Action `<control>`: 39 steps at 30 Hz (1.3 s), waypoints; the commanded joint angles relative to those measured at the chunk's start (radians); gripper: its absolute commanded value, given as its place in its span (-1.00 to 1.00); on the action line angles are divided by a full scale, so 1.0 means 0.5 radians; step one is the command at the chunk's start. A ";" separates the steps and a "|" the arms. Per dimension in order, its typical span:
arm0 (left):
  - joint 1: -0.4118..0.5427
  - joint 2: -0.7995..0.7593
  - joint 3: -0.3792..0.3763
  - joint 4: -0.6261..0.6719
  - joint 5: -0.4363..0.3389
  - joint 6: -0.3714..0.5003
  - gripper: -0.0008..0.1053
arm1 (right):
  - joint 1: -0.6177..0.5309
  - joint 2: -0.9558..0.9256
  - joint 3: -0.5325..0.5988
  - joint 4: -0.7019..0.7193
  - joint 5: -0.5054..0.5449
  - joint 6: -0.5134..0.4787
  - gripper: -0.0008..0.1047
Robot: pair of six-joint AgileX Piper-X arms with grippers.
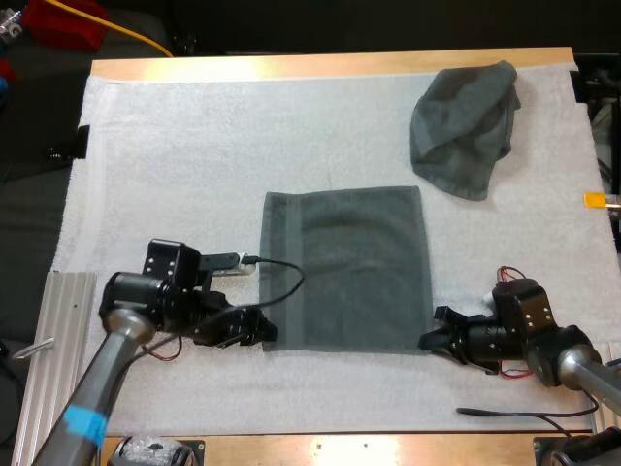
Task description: Pick towel from pile, fold and stack
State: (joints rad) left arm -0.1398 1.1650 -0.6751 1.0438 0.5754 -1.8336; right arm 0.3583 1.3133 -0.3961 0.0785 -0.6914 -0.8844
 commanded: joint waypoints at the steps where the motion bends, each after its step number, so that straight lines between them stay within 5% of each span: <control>1: -0.009 0.038 -0.001 -0.032 0.027 -0.015 0.30 | -0.006 0.015 0.020 0.076 -0.004 -0.033 -0.94; 18: -0.009 0.670 -0.001 -0.236 0.200 -0.016 0.30 | -0.006 0.015 0.020 0.076 -0.004 -0.033 -0.94; 39: -0.096 0.727 -0.001 -0.288 0.374 -0.127 0.30 | -0.006 0.015 0.020 0.076 -0.004 -0.033 -0.94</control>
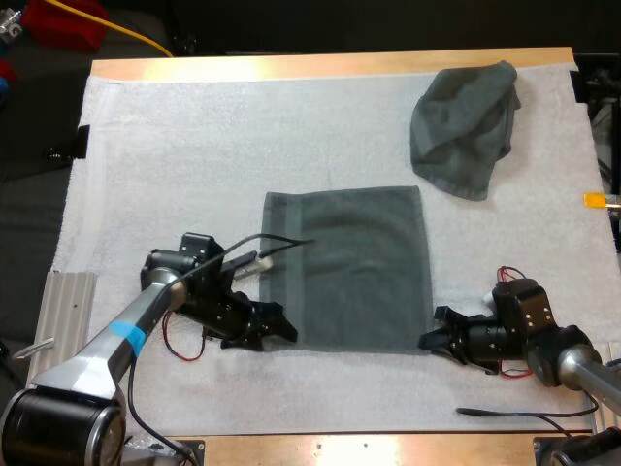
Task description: Pick towel from pile, fold and stack
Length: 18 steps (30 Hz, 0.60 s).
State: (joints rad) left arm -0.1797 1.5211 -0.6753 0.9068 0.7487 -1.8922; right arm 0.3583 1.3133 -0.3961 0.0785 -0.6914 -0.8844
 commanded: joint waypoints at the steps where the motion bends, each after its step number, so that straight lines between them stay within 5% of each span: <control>1: -0.041 0.015 -0.001 -0.025 0.026 -0.021 0.30 | -0.006 0.015 0.020 0.076 -0.004 -0.033 -0.94; 11: -0.200 0.015 -0.001 -0.199 -0.037 -0.202 0.27 | -0.006 0.015 0.020 0.076 -0.011 -0.033 -0.94; 18: -0.200 0.015 -0.001 -0.151 -0.190 -0.202 -0.20 | -0.006 0.015 0.020 0.062 -0.011 -0.033 -0.94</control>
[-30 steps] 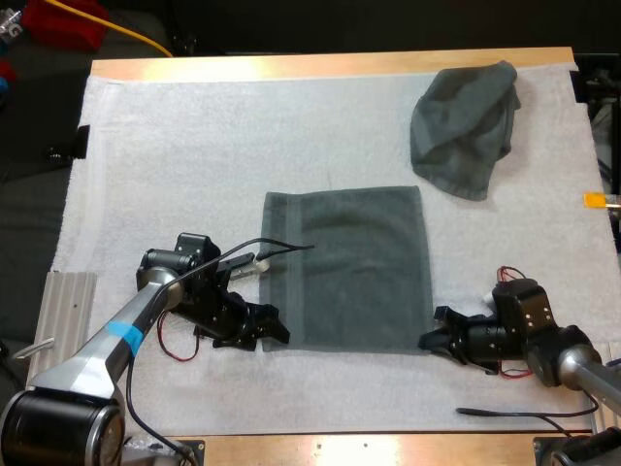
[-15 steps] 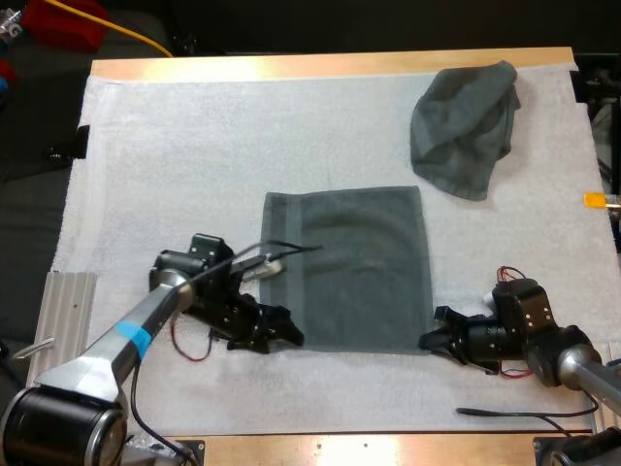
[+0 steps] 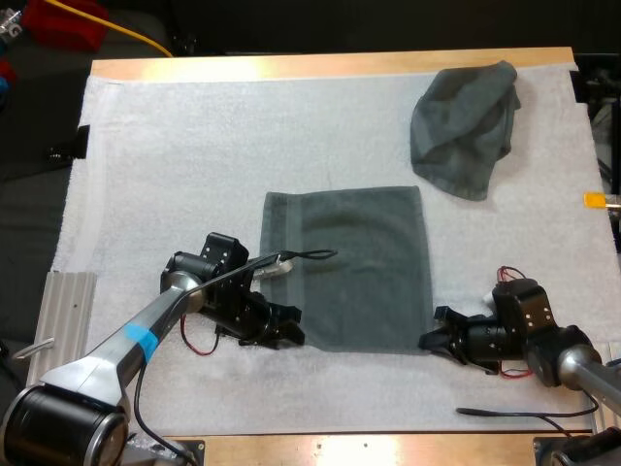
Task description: Pick towel from pile, fold and stack
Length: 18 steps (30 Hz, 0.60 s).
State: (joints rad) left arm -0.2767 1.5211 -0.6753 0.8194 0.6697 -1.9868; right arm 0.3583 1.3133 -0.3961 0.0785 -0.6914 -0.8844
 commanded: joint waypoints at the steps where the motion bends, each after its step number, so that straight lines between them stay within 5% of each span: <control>1: -0.006 0.015 -0.001 0.030 -0.056 -0.013 -0.22 | -0.006 0.015 0.020 0.062 -0.011 -0.033 -0.94; 12: -0.006 0.015 -0.001 0.097 -0.265 0.098 -0.98 | -0.006 0.015 0.020 0.062 -0.006 -0.042 -0.94; 18: -0.006 0.000 -0.001 0.097 -0.299 0.167 -0.98 | -0.006 -0.005 0.020 0.062 -0.006 -0.158 -0.94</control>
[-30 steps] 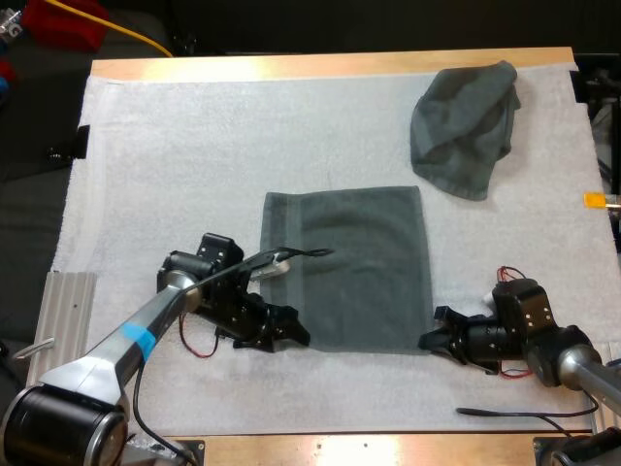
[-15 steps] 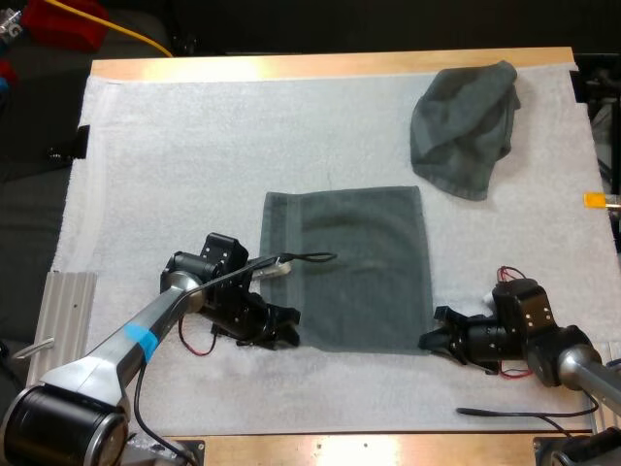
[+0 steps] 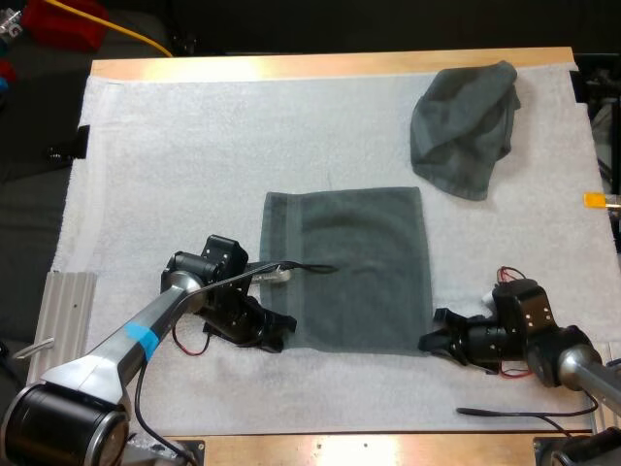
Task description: Pick towel from pile, fold and stack
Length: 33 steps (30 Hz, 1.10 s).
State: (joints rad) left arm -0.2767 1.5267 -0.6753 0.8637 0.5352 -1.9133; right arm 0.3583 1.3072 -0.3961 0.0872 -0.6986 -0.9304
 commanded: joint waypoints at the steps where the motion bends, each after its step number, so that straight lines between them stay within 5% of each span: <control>1: -0.006 -0.026 -0.001 0.009 -0.030 0.030 -0.98 | -0.006 -0.009 0.019 0.044 0.011 -0.079 -0.94; 10: -0.006 -0.246 -0.069 0.140 -0.015 0.166 -0.98 | -0.006 -0.274 -0.050 0.161 0.080 -0.126 -0.94; 20: -0.077 -0.429 -0.067 0.368 0.058 0.248 -0.98 | 0.034 -0.476 -0.167 0.646 0.100 -0.308 -0.94; 33: -0.429 -0.651 -0.064 0.649 -0.299 0.234 -0.98 | 0.472 -0.556 -0.400 1.282 0.417 -0.486 -0.94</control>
State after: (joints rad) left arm -0.4841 1.2087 -0.7048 1.1641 0.3997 -1.7980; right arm 0.5896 1.0339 -0.5888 0.6897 -0.4964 -1.1561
